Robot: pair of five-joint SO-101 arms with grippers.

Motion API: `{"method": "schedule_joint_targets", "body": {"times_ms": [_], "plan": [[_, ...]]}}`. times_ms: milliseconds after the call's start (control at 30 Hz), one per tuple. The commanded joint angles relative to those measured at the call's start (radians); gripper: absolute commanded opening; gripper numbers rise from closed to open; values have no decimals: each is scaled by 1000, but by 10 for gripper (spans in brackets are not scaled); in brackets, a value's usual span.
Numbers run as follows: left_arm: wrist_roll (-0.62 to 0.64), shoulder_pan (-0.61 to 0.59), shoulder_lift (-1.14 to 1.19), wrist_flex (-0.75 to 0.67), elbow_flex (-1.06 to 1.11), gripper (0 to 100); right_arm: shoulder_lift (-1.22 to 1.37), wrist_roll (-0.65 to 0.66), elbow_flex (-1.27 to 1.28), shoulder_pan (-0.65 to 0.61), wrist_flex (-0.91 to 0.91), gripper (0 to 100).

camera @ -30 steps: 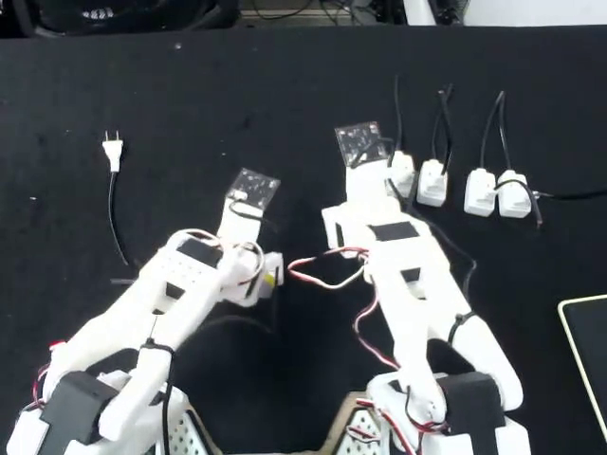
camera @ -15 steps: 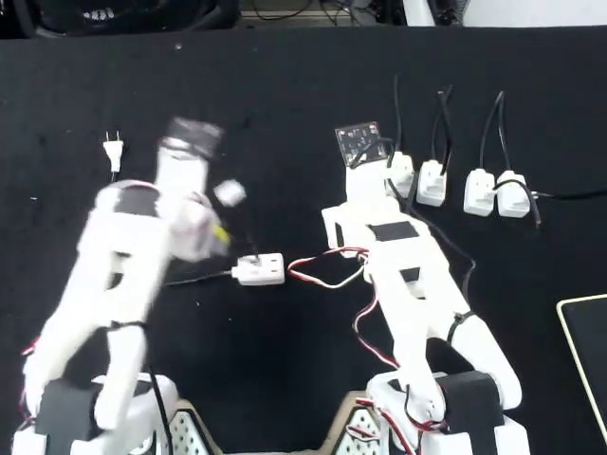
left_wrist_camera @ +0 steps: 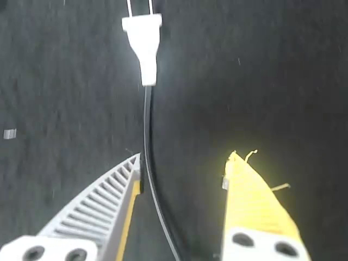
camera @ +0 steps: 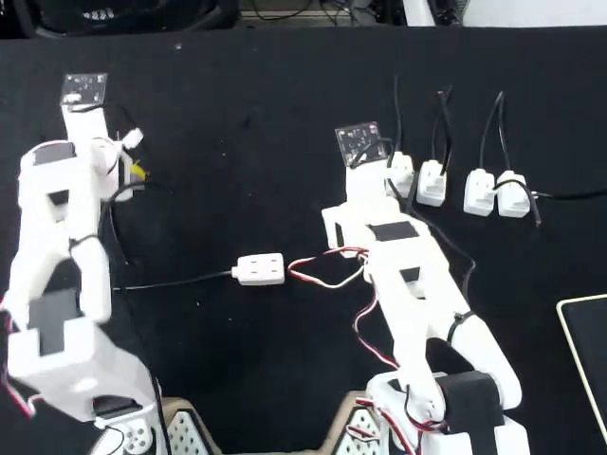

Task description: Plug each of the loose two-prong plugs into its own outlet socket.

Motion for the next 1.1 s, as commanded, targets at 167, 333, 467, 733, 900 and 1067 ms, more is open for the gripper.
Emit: {"method": "schedule_joint_targets", "body": {"times_ms": [167,333,467,733,900,1067], "plan": [[-9,-7,328,-147,-386,250,-42,-2,-5,9,-18,64],[-8,-31,502,-146,-547,248,-42,2,-5,-6,-18,64],[-8,-59,597,-144,-654,246,-42,8,5,-37,-20,64],[-8,-62,669,-146,-722,246,-42,8,19,-38,-48,64],[-8,-44,672,-137,-713,241,-42,8,27,-38,-64,64],[-8,-13,674,-107,-713,41,-42,8,27,-38,-64,64]]}}
